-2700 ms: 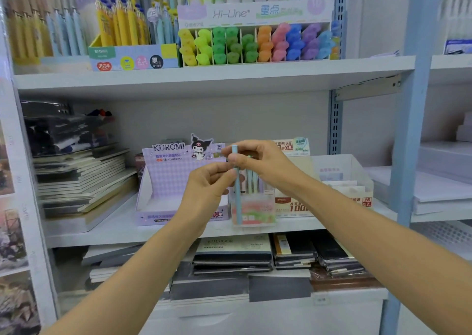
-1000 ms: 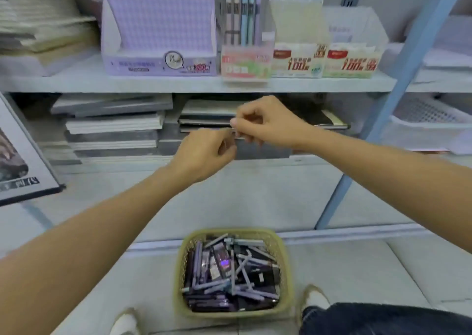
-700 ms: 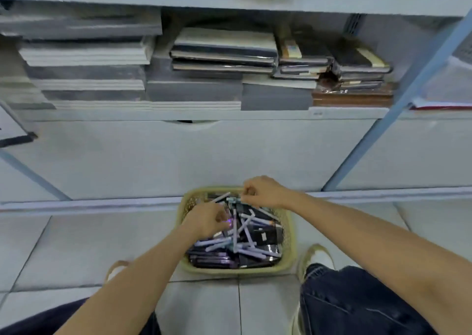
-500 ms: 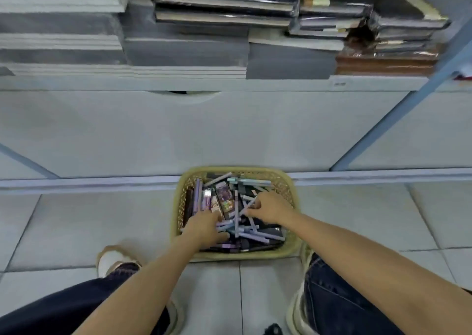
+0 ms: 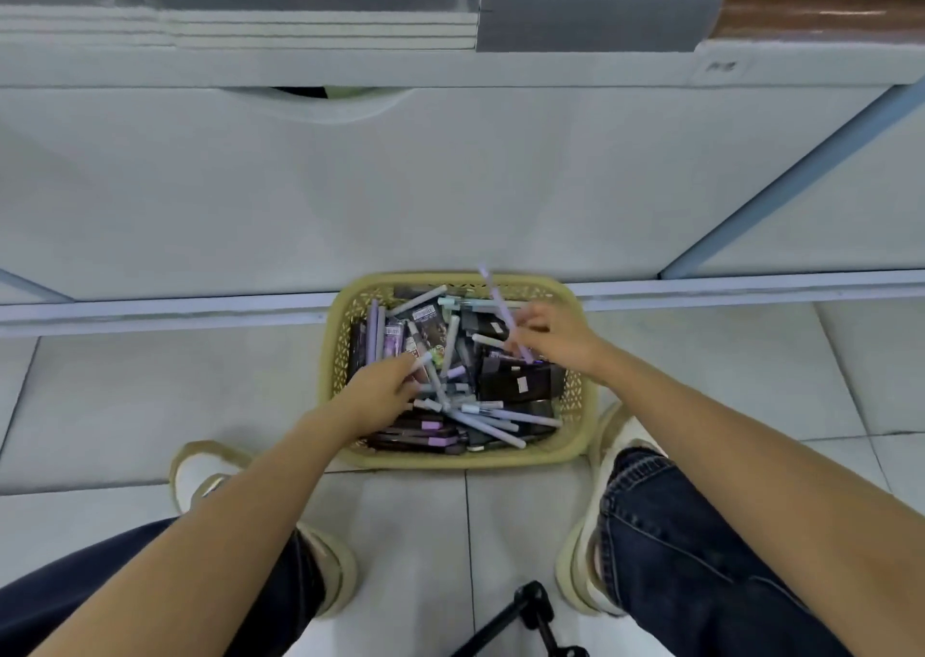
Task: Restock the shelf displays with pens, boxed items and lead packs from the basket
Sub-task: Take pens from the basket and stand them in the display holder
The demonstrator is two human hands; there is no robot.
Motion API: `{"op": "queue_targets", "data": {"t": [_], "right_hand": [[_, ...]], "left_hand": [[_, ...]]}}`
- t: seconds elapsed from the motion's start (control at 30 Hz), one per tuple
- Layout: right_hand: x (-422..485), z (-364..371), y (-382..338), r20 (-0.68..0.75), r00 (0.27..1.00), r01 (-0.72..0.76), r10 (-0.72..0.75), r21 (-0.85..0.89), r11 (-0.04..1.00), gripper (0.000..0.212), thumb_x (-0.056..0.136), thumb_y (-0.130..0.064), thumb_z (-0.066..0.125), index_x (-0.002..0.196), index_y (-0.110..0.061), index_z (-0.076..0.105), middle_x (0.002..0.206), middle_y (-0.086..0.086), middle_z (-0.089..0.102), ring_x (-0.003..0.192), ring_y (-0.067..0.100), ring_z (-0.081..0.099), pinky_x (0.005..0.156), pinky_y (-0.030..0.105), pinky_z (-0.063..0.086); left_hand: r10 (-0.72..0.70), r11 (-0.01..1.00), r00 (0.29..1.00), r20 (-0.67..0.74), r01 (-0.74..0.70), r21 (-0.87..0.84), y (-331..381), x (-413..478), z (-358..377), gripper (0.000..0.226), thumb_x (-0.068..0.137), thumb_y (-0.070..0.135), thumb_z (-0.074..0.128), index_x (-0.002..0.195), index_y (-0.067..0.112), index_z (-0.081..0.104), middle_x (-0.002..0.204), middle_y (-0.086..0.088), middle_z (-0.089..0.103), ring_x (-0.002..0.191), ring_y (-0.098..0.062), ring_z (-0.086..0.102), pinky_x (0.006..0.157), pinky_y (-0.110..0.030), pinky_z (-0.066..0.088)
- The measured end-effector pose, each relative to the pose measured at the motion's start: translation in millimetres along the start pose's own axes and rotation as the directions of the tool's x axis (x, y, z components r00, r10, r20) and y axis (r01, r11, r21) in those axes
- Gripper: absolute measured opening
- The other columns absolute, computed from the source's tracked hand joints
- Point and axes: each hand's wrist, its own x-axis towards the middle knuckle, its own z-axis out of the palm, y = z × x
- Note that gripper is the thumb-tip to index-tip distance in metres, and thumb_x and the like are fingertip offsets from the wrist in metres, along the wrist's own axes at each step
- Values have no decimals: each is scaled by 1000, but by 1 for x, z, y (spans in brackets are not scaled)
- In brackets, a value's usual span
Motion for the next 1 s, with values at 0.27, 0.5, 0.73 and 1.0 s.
{"op": "queue_targets", "data": {"t": [0.27,0.5,0.73,1.0], "right_hand": [[-3,15,2,4,999,33,-33,-144,989,23,98,-22,46,81,-14,59,66,-2,50,55,11,40,57,27,32],[-19,55,37,175,984,113,-14,-570,814,41,74,-45,78,105,-22,65,97,-4,64,85,15,60,70,34,50],[-13,74,42,193,981,155,-6,-765,626,33,84,-43,68,82,-19,45,79,-4,49,75,20,48,62,32,37],[-11,37,21,175,984,40,-26,-79,996,23,90,-30,67,79,-12,58,68,-2,68,60,6,63,61,20,47]], "left_hand": [[-130,807,978,160,198,-556,10,-16,-30,22,105,15,35,94,6,52,72,-4,48,53,-9,43,49,-17,39],[-225,686,961,160,272,-675,7,-16,-1,29,101,36,43,80,15,42,61,3,34,44,-8,24,41,-19,23],[-206,717,978,35,175,-674,9,-17,11,32,100,40,48,86,11,48,64,1,33,51,-11,26,45,-21,26],[-371,471,929,6,194,-861,23,-11,16,25,93,34,62,89,11,55,48,12,48,42,-8,26,36,-20,25]]}}
